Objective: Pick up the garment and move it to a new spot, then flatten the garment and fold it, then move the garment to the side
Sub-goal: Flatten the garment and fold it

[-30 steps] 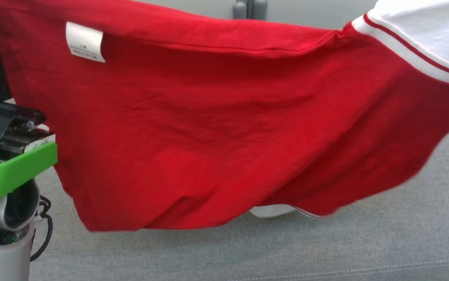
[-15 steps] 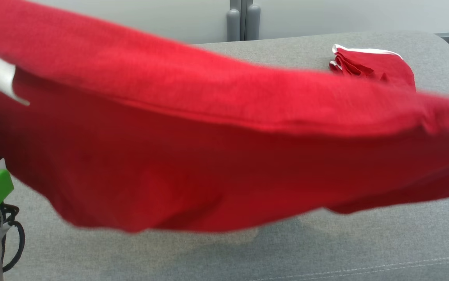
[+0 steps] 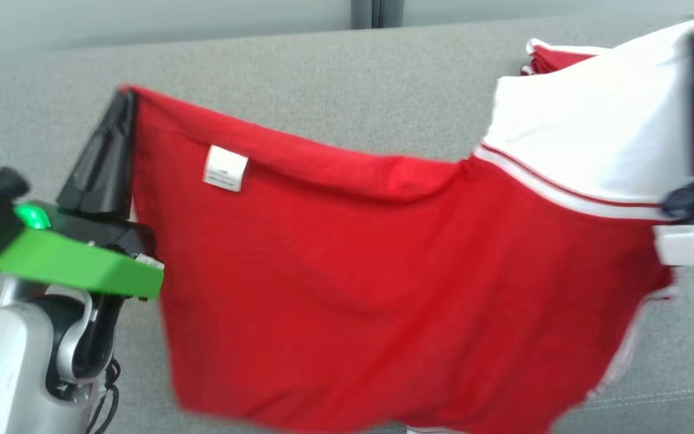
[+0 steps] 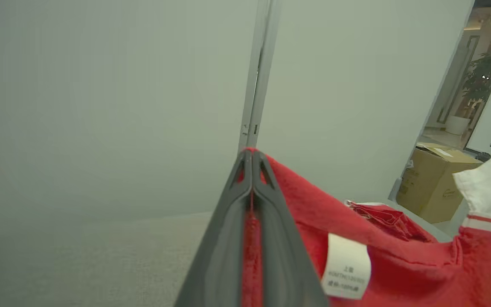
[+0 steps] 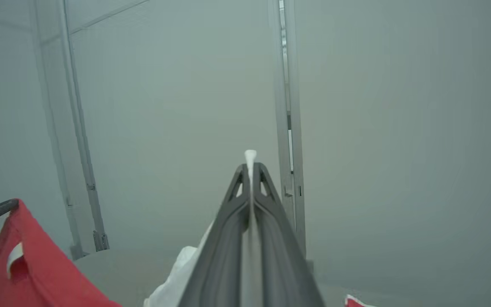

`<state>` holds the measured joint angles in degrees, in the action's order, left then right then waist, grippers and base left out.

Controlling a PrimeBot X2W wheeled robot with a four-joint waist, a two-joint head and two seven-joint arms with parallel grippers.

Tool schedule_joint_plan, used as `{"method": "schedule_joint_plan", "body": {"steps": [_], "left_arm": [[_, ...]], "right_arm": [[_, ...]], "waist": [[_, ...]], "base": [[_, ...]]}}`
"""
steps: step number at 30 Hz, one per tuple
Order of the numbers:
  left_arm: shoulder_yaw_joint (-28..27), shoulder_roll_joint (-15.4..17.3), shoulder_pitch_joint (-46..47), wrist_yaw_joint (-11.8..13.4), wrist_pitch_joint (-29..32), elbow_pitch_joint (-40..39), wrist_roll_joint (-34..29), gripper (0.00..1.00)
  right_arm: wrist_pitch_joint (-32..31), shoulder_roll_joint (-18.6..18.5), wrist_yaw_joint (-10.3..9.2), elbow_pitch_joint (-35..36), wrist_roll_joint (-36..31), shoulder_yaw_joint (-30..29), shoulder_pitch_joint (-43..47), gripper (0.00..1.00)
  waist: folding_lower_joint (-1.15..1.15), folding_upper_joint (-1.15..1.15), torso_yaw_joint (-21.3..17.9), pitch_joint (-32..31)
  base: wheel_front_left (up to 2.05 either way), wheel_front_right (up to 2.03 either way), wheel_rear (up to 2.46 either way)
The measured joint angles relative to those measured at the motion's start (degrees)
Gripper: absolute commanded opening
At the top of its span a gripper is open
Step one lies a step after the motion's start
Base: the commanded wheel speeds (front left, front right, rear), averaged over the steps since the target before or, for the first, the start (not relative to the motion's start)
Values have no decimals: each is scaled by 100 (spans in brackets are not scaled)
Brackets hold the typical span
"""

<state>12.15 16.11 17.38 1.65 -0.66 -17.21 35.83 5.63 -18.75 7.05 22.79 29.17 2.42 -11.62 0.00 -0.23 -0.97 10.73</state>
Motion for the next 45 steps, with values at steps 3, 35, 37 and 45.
{"method": "schedule_joint_plan", "body": {"steps": [3,35,37,45], "left_arm": [[146,123,124,-40,248,628,-80,0],[16,-505,3353,279,145,3983,-749,100],[-105,-567,3364,171,-19,3944,-570,100],[-164,-758,2743,-337,-533,3730,-49,100]], "right_arm": [[-178,-142,1,-658,-110,517,-280,0],[-41,714,-288,-4869,-960,981,-4227,100],[132,734,-208,-4875,-806,955,-4225,100],[705,799,-40,-4875,-337,1084,-3338,100]], "waist": [[0,0,27,191],[0,0,104,1819],[0,0,113,1811],[0,0,151,1607]], "base": [[0,0,0],[0,0,0],[0,0,0],[0,0,0]]}}
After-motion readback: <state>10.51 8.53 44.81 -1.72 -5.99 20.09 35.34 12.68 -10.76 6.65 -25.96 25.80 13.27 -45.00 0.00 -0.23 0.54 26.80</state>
